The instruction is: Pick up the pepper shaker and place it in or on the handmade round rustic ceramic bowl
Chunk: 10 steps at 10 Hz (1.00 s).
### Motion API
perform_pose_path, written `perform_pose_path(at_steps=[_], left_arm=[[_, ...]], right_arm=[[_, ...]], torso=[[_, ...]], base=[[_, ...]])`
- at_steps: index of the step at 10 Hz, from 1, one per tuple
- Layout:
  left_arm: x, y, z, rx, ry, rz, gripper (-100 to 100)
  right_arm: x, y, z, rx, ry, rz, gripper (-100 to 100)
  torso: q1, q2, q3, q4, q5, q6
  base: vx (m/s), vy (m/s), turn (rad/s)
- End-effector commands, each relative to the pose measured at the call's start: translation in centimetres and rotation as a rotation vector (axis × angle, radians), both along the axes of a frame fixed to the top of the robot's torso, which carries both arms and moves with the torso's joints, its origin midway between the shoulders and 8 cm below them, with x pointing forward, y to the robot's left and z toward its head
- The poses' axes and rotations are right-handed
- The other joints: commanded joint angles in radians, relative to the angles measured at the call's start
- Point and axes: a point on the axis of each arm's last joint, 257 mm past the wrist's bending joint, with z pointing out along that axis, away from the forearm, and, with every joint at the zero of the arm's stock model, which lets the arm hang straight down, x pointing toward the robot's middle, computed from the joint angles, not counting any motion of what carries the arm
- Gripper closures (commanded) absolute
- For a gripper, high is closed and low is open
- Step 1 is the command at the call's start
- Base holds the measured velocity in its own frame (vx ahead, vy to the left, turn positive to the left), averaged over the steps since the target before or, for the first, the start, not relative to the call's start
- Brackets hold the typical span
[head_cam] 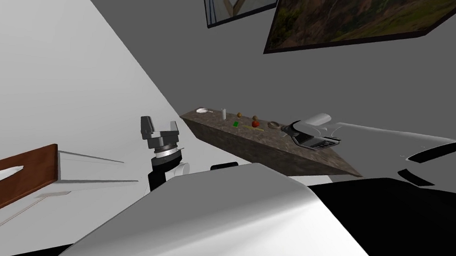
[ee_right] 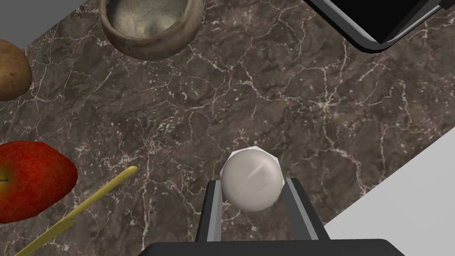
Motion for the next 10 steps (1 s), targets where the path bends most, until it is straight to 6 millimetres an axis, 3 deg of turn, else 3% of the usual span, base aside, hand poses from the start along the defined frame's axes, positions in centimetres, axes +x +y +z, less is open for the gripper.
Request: perform_pose_path(at_steps=[1, 2, 3, 7, 10], left_arm=[[0.0, 0.0, 0.0, 0.0, 0.0, 0.0, 0], [0.0, 0.0, 0.0, 0.0, 0.0, 0.0, 0], [0.0, 0.0, 0.0, 0.0, 0.0, 0.0, 0], [0.0, 0.0, 0.0, 0.0, 0.0, 0.0, 0], [0.0, 0.0, 0.0, 0.0, 0.0, 0.0, 0]], right_arm=[[1.4, -0.5, 3.4, -0.018, -0.039, 0.003, 100], [1.4, -0.5, 3.4, -0.018, -0.039, 0.003, 100], [2.3, -0.8, 6.3, -0.031, -0.069, -0.002, 100], [2.5, -2.1, 11.1, -0.038, -0.11, -0.062, 100], [1.1, -3.4, 11.7, -0.022, -0.105, -0.137, 100]], torso=[[0.0, 0.0, 0.0, 0.0, 0.0, 0.0], [0.0, 0.002, 0.001, 0.001, 0.0, -0.001], [-0.001, 0.001, 0.001, 0.001, 0.0, 0.0], [-0.005, 0.0, 0.0, 0.0, -0.001, -0.001], [-0.012, -0.004, -0.002, -0.001, -0.004, -0.001]], base=[[-0.152, 0.037, 0.062], [-0.127, 0.012, 0.066], [-0.125, -0.003, 0.107], [-0.12, -0.037, 0.184], [-0.07, -0.125, 0.278]])
